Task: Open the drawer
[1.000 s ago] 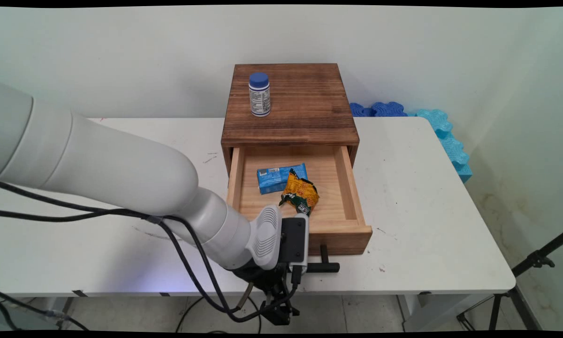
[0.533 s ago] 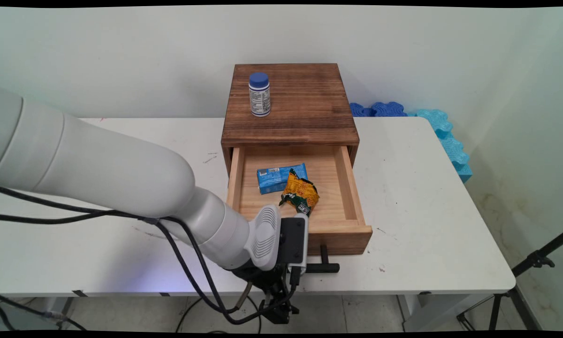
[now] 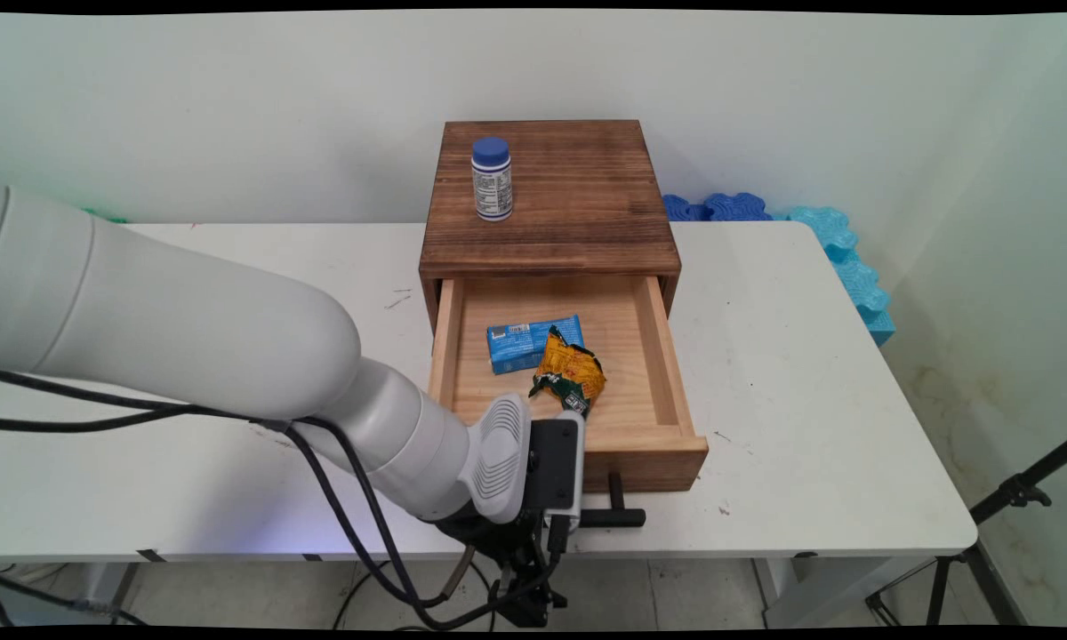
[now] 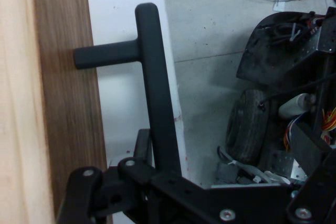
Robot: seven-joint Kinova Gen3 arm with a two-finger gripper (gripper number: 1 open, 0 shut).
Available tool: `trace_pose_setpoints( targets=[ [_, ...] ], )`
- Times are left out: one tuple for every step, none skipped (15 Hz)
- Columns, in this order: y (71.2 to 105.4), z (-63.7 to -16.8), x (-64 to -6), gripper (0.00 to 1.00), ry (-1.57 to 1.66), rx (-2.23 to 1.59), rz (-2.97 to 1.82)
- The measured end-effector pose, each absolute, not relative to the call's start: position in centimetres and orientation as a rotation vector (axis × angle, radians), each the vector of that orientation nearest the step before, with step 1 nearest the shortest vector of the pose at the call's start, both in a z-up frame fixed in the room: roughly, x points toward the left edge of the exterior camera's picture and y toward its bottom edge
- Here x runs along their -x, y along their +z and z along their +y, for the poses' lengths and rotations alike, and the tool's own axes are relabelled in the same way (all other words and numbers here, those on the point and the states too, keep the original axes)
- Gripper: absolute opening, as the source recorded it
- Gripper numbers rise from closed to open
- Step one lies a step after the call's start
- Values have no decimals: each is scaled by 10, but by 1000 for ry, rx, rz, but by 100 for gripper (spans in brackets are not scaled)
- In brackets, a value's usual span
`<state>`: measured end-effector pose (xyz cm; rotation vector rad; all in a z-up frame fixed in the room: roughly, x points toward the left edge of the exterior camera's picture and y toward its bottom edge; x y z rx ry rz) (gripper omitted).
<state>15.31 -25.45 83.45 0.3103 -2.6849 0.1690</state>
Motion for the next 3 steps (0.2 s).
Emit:
trace_pose_setpoints(
  targets=[
    [835, -253, -153, 100, 166, -310, -2684],
    [836, -252, -152, 100, 164, -310, -2683],
    [837, -251, -152, 100, 163, -309, -2683]
  ],
)
